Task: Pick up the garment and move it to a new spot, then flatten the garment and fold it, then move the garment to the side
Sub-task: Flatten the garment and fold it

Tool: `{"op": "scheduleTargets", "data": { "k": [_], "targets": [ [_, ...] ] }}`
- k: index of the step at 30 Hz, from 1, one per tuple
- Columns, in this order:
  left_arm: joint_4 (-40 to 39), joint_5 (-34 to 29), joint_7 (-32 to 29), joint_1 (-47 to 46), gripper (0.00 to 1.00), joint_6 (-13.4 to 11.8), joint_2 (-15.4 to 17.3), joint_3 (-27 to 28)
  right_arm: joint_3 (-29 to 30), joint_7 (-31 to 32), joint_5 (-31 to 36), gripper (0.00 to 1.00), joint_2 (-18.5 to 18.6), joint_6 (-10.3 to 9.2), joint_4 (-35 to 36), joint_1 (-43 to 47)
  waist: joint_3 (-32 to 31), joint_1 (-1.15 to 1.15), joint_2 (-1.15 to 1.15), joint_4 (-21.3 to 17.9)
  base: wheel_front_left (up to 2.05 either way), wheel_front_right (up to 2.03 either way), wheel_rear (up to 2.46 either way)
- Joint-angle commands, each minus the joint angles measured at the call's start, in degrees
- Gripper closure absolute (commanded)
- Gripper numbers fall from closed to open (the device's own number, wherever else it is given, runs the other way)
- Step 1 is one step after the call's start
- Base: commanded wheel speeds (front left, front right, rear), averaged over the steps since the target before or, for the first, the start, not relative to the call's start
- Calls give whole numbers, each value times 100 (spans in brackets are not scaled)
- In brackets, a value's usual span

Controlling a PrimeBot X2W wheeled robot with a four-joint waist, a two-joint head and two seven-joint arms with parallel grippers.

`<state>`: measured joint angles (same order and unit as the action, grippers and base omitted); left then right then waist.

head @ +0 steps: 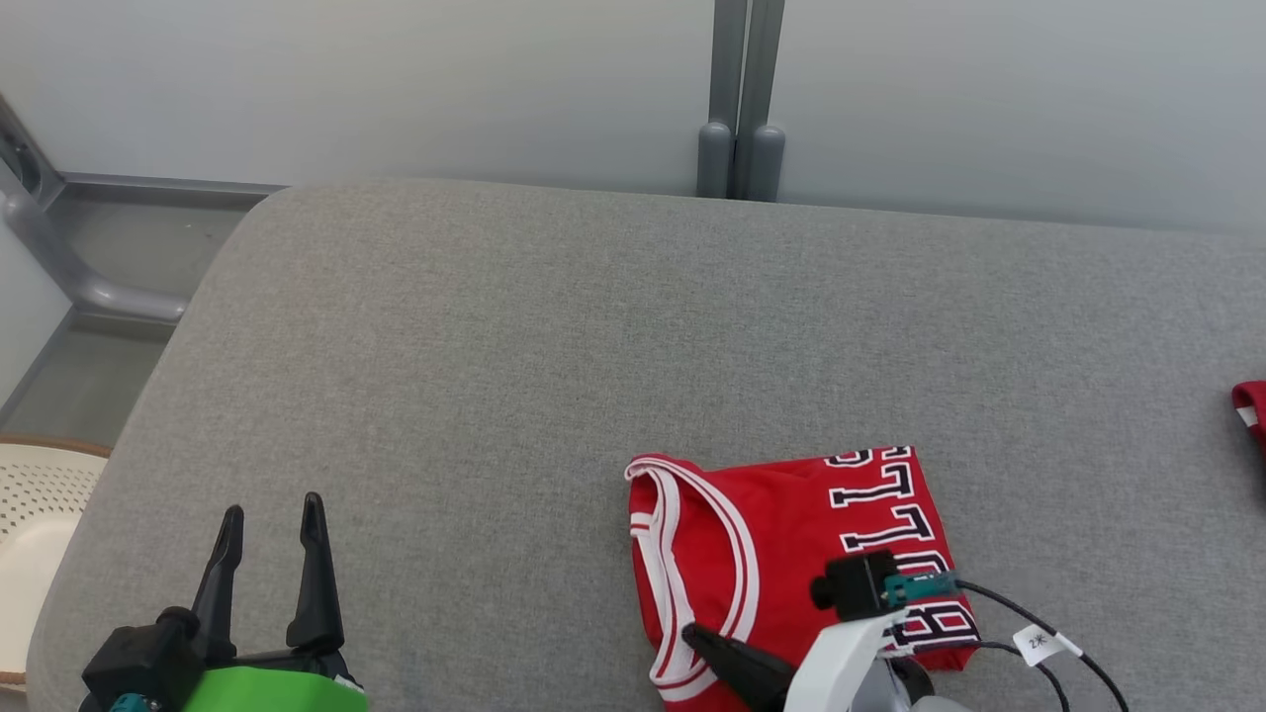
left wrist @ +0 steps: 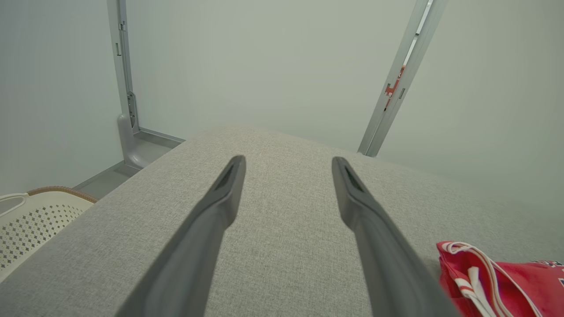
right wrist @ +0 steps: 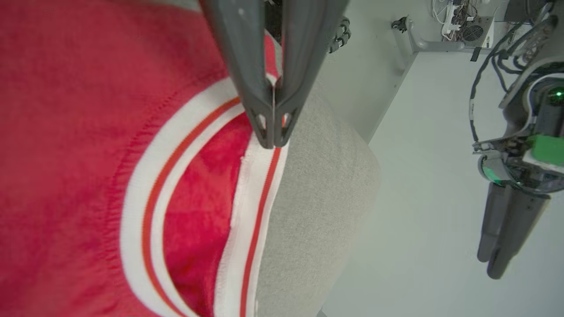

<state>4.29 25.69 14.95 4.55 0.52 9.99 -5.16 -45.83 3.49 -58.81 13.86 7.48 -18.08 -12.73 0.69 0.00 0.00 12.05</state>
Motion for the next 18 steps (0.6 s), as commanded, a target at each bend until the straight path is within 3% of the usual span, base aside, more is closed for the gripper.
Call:
{"op": "scheduleTargets", "data": {
  "k": [1, 9, 10, 11, 12, 13, 14, 18],
  "targets": [
    [11, 56, 11, 15, 0, -14, 10, 7, -101, -84, -168, 100, 80, 3, 125, -82, 13, 0, 0, -5, 0, 0, 0],
    [-93, 36, 16, 38, 0, -77, 62, 87, -159, -1073, -437, 100, 702, 3, 737, -609, 18, 0, 0, -120, 0, 0, 0],
    [-114, 29, 17, 40, 0, -88, 62, 94, -107, -1199, -399, 90, 785, 3, 773, -672, 17, 0, 0, -143, 0, 0, 0],
    [-138, 23, 18, 44, 0, -98, 64, 100, -26, -1365, -352, 65, 886, 3, 803, -750, 13, 0, 0, -177, 0, 0, 0],
    [-162, 20, 18, 54, 0, -111, 67, 112, 73, -1487, -308, 48, 973, 3, 829, -823, 9, 0, 0, -217, 0, 0, 0],
    [-182, 17, 19, 63, 0, -111, 67, 121, 152, -1570, -249, 7, 1041, 3, 846, -876, 7, 0, 0, -244, 0, 0, 0],
    [-205, 14, 19, 73, 0, -114, 71, 134, 297, -1668, -154, 0, 1130, 3, 860, -941, 2, 0, 0, -280, 0, 0, 0],
    [-275, -4, 21, 75, 0, -118, 97, 162, 1035, -1841, 376, 0, 1234, 3, 809, -982, -28, 0, 0, -396, 0, 0, 0]
  ]
}}
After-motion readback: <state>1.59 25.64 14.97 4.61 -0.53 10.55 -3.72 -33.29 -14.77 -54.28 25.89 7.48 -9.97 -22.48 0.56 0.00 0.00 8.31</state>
